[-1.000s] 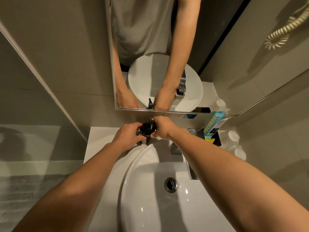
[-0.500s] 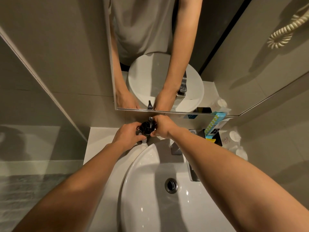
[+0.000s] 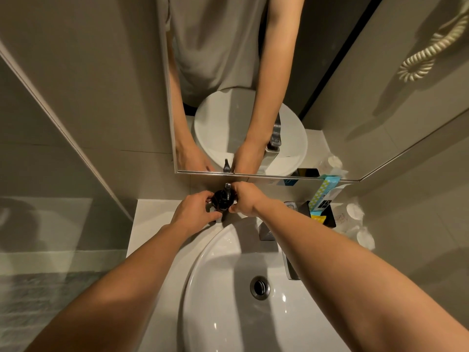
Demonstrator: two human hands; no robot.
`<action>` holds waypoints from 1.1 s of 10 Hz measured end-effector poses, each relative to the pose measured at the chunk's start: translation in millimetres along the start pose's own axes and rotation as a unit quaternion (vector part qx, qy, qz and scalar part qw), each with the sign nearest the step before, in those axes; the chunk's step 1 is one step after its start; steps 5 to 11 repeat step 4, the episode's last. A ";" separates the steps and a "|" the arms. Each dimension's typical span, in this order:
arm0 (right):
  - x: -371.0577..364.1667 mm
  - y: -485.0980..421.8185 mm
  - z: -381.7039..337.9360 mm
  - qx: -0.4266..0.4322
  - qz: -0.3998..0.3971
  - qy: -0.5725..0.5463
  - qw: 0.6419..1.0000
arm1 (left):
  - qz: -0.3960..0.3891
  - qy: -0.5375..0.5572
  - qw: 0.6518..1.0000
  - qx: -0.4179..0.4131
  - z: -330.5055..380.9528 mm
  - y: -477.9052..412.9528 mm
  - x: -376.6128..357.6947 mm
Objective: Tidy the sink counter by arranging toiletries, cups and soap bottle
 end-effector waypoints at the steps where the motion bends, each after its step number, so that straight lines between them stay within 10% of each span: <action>1: 1.6 1.7 -1.2 0.001 -0.004 0.011 1.000 | 0.004 0.002 1.000 -0.001 -0.5 1.9 1.3; 11: 15.7 17.9 -7.9 -0.032 0.006 0.052 0.998 | 0.011 -0.005 1.000 0.010 -6.7 18.5 6.4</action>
Point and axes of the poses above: each hand's wrist, its own y-axis away from the middle knuckle, its own x-axis out of the back of the hand, z = x × y, the point moved 1 cm from there along -y, towards the middle knuckle, and after that the axes turned 11 degrees about x, right-handed, at the moved point
